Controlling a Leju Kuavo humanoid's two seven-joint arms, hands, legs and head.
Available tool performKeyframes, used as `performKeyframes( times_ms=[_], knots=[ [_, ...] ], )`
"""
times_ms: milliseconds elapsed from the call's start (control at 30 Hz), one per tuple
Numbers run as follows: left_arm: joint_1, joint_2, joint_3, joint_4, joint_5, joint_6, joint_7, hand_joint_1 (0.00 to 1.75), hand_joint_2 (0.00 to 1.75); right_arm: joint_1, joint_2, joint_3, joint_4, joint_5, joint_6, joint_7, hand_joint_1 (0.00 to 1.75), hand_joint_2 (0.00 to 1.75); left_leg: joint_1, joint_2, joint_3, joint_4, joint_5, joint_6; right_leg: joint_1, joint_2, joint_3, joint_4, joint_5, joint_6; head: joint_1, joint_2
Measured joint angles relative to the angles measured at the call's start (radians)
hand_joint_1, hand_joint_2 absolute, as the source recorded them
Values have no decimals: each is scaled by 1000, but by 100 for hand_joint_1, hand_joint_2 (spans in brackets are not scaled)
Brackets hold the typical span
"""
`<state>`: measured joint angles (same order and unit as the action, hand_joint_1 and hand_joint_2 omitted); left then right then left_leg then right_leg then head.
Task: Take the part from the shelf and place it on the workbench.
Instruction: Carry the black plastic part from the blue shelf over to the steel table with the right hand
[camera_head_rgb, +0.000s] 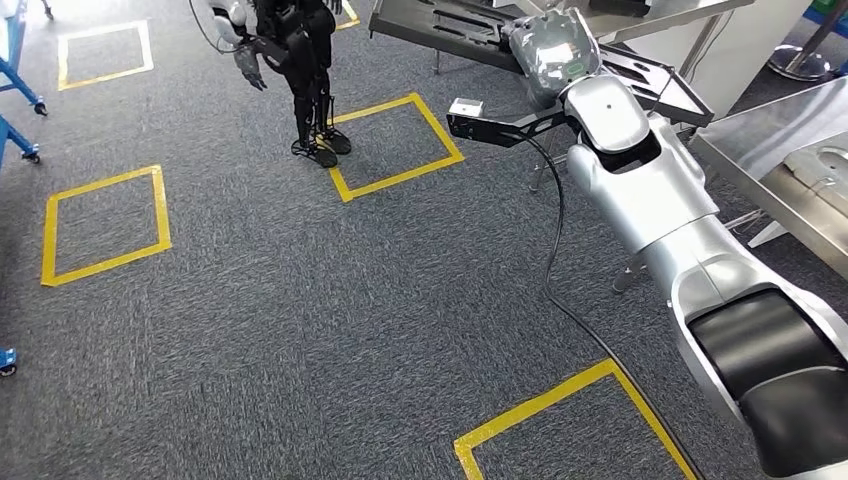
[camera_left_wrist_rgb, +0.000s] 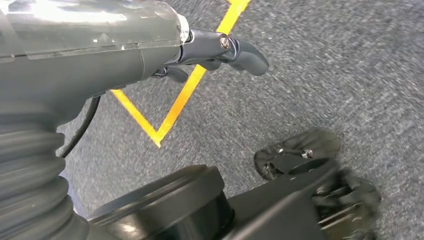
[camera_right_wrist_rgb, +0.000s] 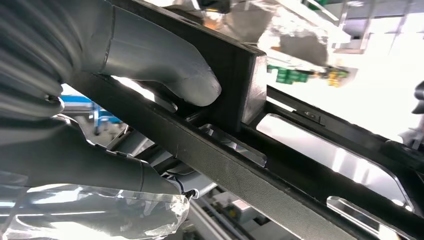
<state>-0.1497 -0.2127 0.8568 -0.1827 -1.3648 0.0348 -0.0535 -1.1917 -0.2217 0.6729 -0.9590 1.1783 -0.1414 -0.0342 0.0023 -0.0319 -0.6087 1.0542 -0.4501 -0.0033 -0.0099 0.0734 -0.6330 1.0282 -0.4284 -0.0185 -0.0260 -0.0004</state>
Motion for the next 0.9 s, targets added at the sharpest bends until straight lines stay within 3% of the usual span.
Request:
performKeyframes(
  times_ms=[33,100,167,233,300,333,367,400,467,533,633,700,800,833,867,900],
  knots=[
    [0,0,0,0,0,-2,0,0,175,1,0,0,0,1,0,1,175,175,-1,-8,13,-29,5,2,-1,7,-3,0,2,5,0,0],
    [0,0,0,0,-1,-4,1,0,175,6,-2,-1,0,2,-1,1,175,175,-2,-2,19,-42,3,7,-4,22,-8,-4,7,17,0,0],
    [-1,0,0,0,-1,-4,2,0,175,8,-8,-6,0,2,-1,1,175,175,0,14,23,-56,12,20,-4,4,-17,8,-4,26,0,0],
    [-3,0,0,0,0,-5,1,0,175,7,-12,-10,0,2,-2,1,175,175,1,29,27,-68,20,30,-2,-39,-55,91,-54,29,0,0],
    [-1,0,0,0,4,-4,0,0,175,10,-12,-10,0,3,-1,1,175,175,0,41,27,-68,19,32,-3,-61,-118,225,-111,33,0,0],
    [0,0,0,0,6,-4,0,0,175,13,-12,-10,0,5,-1,1,175,175,0,48,27,-67,18,31,-5,-64,-140,268,-121,35,0,0],
    [1,0,0,0,8,-4,0,0,175,16,-11,-10,1,6,0,1,175,175,0,55,27,-66,17,30,-6,-67,-143,274,-112,37,0,0],
    [1,-1,0,0,9,-4,0,0,175,17,-11,-10,1,8,0,1,175,175,0,62,28,-64,14,28,-6,-72,-124,236,-85,38,0,0],
    [1,-3,0,0,10,-4,-1,0,175,14,-10,-11,0,8,0,1,175,175,-2,75,30,-57,7,22,-3,-98,-49,96,-24,37,0,0],
    [1,-4,0,0,10,-4,-1,0,175,11,-7,-11,0,8,0,1,175,175,-6,86,30,-49,-1,12,3,-113,-5,9,-1,29,0,0],
    [1,-4,0,0,11,-4,-1,0,175,12,-4,-12,0,8,0,1,175,175,-8,102,31,-45,-9,-2,5,-93,-5,-2,-1,11,0,0],
    [1,-4,0,0,11,-3,-2,0,175,9,-2,-13,0,9,0,2,175,175,-4,86,15,-4,-40,-12,2,-80,-2,-6,2,-1,0,0],
    [4,-4,0,0,15,-2,-3,0,175,9,7,-14,0,10,2,3,175,175,0,47,-75,193,-132,-20,4,-56,-1,-8,3,-11,0,0],
    [5,-4,0,0,17,-1,-4,0,175,10,10,-14,1,10,2,2,175,175,0,43,-101,244,-144,-19,5,-46,-1,-7,3,-12,0,0],
    [5,-4,1,0,17,-1,-5,0,175,11,13,-14,1,11,3,2,175,175,0,41,-111,259,-137,-17,7,-36,-1,-6,4,-13,0,0],
    [5,-4,1,0,17,0,-6,0,175,11,15,-14,1,11,3,1,175,175,-1,38,-101,231,-110,-11,9,-26,0,-6,4,-13,0,0]
  ],
)
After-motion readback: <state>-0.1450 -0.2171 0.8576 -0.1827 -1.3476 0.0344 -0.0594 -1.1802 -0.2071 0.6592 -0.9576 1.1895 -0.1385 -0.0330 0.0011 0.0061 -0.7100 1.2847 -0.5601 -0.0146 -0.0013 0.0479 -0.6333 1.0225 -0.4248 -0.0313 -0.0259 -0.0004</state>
